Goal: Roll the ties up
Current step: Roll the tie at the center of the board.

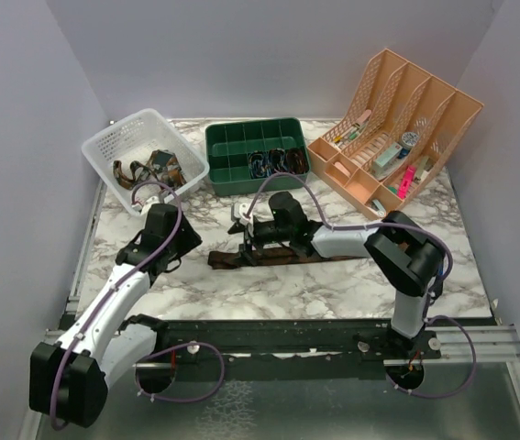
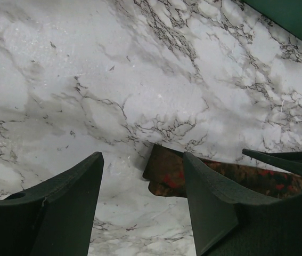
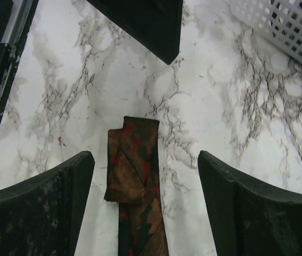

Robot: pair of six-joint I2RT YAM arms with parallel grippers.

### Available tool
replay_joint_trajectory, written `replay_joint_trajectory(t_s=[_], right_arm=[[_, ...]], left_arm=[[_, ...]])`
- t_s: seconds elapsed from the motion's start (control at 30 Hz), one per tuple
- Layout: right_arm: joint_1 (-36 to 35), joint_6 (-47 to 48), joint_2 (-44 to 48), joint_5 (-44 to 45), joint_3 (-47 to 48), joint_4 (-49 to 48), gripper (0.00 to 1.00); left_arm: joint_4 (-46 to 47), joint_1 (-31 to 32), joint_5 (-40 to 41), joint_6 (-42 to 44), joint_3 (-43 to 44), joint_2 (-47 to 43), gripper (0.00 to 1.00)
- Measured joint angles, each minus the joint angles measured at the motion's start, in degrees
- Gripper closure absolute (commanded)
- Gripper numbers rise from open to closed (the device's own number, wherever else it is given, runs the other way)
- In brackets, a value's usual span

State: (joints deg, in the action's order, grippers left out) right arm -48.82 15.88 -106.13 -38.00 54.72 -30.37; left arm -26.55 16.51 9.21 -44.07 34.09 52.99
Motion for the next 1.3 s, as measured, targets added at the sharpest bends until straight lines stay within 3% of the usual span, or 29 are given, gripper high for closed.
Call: replay_joint_trajectory(t_s=[0.23, 0.73, 1.13, 1.2, 1.3], right_arm=[[-2.47, 6.54, -6.05, -5.40, 5.79, 0.63, 0.16], [-3.93, 7.61, -13.07, -3.39, 8.04, 0.44, 0.15], [-3.96, 8.70, -16.15, -3.15, 10.45, 2.25, 0.45], [-3.96, 8.90, -16.15, -3.13, 10.51, 2.45, 0.58], [-3.96, 9.29, -16.17, -3.06, 10.69, 2.73, 0.61]], left_arm=[[-1.20, -3.21, -2.43, 1.75, 0.00, -1.18, 0.37], [-3.17, -4.09, -2.60, 3.56, 0.02, -7.82, 0.37], [-3.19, -4.09, -2.97, 4.26, 0.02, -8.20, 0.37], [-3.19, -4.09, -3.43, 4.39, 0.02, -8.22, 0.37], [-3.21, -4.09, -3.80, 4.44, 0.02, -8.39, 0.37]])
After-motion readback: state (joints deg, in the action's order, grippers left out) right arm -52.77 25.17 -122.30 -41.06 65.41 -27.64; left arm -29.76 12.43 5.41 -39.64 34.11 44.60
